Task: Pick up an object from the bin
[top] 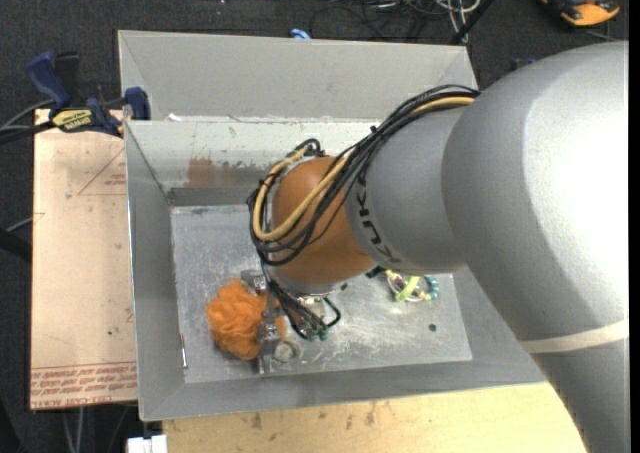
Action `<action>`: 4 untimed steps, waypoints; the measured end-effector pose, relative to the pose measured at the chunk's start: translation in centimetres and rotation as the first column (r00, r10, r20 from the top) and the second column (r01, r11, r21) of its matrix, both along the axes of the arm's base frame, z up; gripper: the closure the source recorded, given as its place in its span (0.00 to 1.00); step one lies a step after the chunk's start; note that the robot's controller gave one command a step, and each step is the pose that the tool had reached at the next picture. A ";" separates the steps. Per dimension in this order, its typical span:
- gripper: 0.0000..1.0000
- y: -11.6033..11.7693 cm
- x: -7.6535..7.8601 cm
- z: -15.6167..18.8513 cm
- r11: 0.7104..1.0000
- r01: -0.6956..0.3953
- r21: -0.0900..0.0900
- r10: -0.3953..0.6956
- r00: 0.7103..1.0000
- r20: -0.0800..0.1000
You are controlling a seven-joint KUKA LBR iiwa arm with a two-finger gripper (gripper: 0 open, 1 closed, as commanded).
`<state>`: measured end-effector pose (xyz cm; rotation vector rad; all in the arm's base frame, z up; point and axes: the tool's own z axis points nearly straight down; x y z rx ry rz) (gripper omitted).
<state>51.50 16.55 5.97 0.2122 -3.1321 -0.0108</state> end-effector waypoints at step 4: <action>1.00 -0.3 -0.3 5.7 1.000 -0.004 -0.006 0.004 1.000 0.003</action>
Offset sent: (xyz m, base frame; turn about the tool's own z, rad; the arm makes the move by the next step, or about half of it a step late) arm 0.0001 -0.0001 0.0103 0.0000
